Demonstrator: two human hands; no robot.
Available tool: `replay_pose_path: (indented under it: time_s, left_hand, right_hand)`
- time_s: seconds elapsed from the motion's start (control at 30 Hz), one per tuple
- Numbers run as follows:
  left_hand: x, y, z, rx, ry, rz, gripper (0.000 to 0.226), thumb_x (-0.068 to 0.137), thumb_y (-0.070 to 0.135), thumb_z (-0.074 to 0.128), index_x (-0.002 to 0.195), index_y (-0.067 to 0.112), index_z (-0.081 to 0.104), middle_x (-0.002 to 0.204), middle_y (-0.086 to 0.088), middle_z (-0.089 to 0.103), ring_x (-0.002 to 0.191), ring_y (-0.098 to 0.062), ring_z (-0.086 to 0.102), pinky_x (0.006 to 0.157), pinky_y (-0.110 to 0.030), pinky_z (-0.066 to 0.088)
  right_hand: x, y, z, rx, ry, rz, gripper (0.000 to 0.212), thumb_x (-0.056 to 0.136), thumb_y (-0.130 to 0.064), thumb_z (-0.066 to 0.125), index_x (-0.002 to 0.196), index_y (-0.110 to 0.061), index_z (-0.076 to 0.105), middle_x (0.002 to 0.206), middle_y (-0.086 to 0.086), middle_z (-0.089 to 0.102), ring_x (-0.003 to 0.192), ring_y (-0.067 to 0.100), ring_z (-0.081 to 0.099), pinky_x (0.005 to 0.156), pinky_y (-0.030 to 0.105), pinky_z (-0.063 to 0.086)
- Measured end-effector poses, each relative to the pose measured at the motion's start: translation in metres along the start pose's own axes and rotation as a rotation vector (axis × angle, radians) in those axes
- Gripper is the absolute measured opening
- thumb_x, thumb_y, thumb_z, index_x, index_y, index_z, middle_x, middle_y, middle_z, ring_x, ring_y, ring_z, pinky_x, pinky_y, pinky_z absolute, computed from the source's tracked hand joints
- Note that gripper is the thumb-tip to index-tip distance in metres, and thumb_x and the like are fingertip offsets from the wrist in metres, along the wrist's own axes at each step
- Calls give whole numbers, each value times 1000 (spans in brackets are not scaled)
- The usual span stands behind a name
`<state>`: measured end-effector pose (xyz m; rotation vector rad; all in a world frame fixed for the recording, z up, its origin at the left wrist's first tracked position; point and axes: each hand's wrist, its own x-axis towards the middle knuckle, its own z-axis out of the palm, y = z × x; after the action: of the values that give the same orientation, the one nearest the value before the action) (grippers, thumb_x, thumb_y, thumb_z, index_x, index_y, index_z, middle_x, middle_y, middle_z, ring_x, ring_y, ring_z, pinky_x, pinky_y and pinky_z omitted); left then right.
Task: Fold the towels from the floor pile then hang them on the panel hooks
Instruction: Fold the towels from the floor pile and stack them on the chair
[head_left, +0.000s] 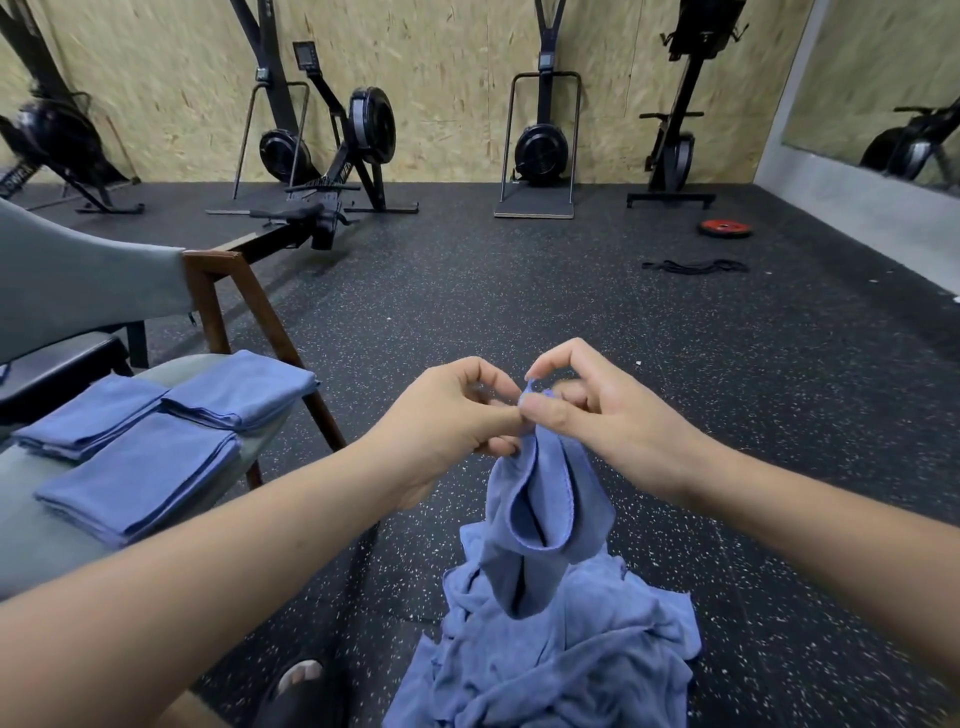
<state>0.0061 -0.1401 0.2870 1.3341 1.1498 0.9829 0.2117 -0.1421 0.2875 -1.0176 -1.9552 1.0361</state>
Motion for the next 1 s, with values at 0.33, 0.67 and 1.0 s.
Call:
replay_pose_path:
  time_s: [0.33, 0.67, 1.0]
  left_hand:
    - [-1, 3, -2, 113, 51, -4, 28, 88, -2, 66, 113, 12, 62, 84, -7, 67, 72, -18, 57, 62, -30, 48]
    - [-3, 5, 1, 71, 66, 76, 27, 90, 2, 78, 111, 10, 64, 82, -10, 72, 68, -19, 64, 72, -32, 57]
    - [-5, 1, 7, 156, 101, 149, 31, 87, 3, 83, 112, 13, 67, 96, -4, 81, 79, -15, 70, 74, -38, 59]
  right_hand:
    - [2, 11, -4, -44, 50, 18, 30, 103, -9, 55, 123, -31, 52, 67, 12, 46, 65, 24, 35, 65, 42, 32]
    - [1, 9, -2, -98, -1, 7, 28, 106, -10, 56, 122, -32, 49, 64, 9, 43, 59, 19, 33, 56, 38, 30]
    - [0, 4, -1, -110, -30, -1, 32, 107, -7, 51, 128, -31, 46, 81, 29, 54, 64, 17, 37, 66, 39, 33]
